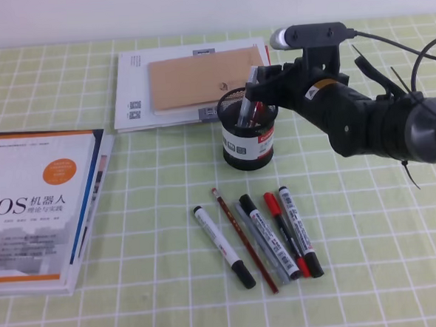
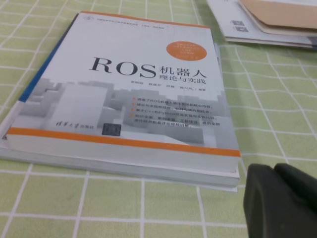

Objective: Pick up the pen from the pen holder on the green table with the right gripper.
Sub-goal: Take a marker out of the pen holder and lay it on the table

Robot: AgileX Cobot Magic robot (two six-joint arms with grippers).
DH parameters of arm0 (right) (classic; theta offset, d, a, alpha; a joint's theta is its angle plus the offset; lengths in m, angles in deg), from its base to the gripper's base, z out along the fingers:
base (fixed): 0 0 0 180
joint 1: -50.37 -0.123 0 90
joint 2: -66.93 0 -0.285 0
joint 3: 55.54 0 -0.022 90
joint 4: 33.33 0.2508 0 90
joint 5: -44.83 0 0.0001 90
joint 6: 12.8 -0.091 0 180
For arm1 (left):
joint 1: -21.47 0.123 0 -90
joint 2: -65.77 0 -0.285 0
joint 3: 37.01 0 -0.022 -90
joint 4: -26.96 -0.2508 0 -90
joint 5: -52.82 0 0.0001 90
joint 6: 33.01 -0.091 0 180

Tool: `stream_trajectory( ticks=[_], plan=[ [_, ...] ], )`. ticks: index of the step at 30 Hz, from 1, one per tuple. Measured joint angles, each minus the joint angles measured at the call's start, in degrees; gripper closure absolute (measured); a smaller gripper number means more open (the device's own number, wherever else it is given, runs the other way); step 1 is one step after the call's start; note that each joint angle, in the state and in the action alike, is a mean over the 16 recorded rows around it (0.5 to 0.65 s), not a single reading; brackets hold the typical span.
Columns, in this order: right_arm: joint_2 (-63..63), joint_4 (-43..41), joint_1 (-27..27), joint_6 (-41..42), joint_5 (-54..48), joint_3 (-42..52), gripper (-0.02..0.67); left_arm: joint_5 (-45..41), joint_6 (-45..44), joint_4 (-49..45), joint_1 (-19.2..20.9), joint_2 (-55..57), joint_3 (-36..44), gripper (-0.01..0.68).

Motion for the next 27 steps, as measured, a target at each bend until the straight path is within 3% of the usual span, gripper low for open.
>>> stream_trajectory(
  ticks=[8, 20, 27],
  plan=[
    [0.0, 0.0, 0.0, 0.0, -0.3, 0.0, 0.386, 0.0, 0.0, 0.0, 0.0, 0.0, 0.0, 0.68],
    [0.0, 0.1, 0.0, -0.2, -0.6, 0.0, 0.543, 0.0, 0.0, 0.0, 0.0, 0.0, 0.0, 0.68],
    [-0.8, 0.3, 0.0, -0.5, -1.9, 0.0, 0.598, 0.0, 0.0, 0.0, 0.0, 0.0, 0.0, 0.68]
  ],
)
